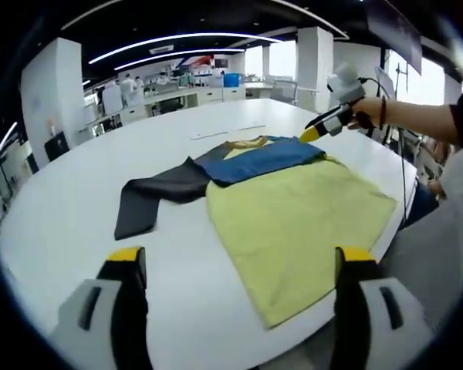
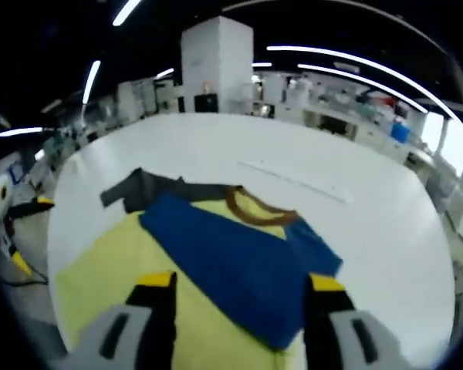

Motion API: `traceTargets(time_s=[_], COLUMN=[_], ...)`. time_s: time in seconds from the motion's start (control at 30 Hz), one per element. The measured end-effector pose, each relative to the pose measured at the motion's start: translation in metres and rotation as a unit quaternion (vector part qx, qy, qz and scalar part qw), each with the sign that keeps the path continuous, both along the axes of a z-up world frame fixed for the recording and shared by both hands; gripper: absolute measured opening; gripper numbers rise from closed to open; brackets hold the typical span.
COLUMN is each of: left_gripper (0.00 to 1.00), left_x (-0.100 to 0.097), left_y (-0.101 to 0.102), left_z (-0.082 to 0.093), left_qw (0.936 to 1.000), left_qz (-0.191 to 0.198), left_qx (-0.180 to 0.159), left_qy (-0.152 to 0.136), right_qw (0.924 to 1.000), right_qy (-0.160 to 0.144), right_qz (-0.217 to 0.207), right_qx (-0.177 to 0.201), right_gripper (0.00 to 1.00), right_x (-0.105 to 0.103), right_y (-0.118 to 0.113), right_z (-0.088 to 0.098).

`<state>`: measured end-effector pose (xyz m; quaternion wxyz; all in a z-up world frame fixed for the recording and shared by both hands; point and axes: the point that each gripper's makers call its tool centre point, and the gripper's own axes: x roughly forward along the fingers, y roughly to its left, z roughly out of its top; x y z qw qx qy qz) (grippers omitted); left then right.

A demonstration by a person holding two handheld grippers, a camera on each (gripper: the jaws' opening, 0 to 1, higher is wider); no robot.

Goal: Fold the garment on the visible template until the final outline fits inside the template.

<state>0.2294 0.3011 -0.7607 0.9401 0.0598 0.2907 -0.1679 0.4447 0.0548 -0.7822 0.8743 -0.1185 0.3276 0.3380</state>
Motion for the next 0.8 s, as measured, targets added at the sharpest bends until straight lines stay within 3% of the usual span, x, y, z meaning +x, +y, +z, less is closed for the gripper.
traceTargets(time_s=[0.27,0.43,0.5,0.8], left_gripper=[0.99,0.93,0.9,0.77], left_x=[0.007,0.017,0.021,0.044], left_y=[-0.003,-0.004,-0.004,-0.003], left_z=[-0.002,-0.001,-0.001,-0.007], left_qw=[1.0,0.9997,0.9996,0.9998], left_qz=[-0.005,-0.005,-0.004,-0.016], left_qx=[-0.008,-0.021,-0.025,-0.007], left_qy=[0.0,-0.007,-0.009,-0.01], right_qw=[0.9998,0.9997,0.9996,0.9991], right_qy=[0.001,0.005,0.005,0.005], right_qz=[-0.014,-0.021,-0.023,-0.028], right_qx=[-0.011,-0.013,-0.015,-0.03], right_gripper=[0.55,0.48,0.45,0.3], right_x=[-0.009,-0.009,-0.021,-0.02], right_y=[-0.03,-0.042,-0.043,-0.057], right_z=[-0.01,-0.019,-0.02,-0.038])
